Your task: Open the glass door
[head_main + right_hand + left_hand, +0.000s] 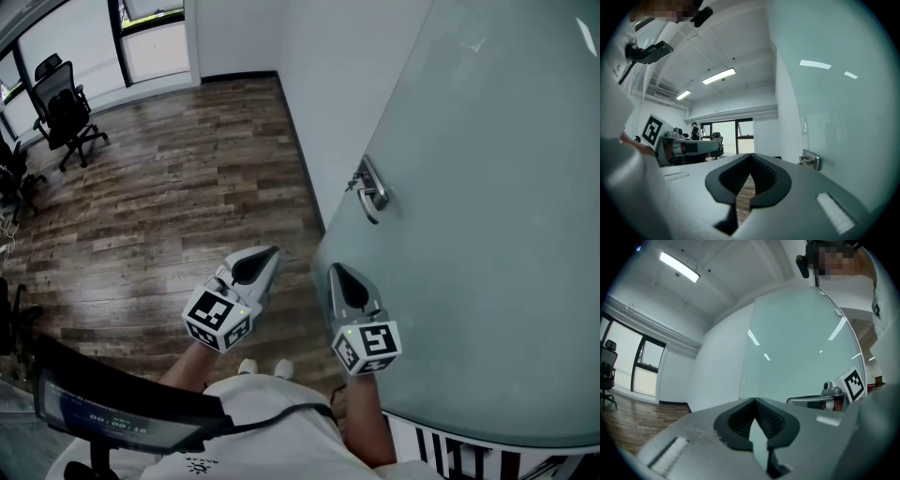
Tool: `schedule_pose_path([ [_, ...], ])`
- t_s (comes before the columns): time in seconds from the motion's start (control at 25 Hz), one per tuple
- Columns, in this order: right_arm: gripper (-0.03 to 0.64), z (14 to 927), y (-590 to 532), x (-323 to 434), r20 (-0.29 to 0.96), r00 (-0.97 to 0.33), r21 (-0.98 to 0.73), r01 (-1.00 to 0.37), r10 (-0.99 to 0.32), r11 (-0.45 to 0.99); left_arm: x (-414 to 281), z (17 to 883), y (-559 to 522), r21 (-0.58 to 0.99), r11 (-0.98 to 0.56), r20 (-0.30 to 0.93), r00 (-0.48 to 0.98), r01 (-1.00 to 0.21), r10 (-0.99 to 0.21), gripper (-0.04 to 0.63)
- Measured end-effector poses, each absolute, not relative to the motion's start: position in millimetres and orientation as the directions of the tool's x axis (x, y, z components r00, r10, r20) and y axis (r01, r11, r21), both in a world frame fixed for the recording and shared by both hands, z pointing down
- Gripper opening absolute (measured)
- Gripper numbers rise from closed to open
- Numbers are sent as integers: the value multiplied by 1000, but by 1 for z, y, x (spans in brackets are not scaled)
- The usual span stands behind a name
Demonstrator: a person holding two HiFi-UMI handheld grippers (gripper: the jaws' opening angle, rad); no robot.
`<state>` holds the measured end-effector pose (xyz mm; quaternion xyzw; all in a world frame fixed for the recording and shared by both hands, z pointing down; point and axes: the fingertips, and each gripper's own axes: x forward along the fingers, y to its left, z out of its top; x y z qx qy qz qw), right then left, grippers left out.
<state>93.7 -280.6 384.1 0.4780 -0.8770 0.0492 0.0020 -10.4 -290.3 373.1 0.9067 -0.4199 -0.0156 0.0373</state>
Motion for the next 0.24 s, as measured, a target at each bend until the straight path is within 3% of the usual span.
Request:
schedule_pose_path([
  [0.24,8,391,-277,90,58,-530,-76,-847,-846,525,-16,377,-288,81,-651,-3,653,-755,-758,5],
])
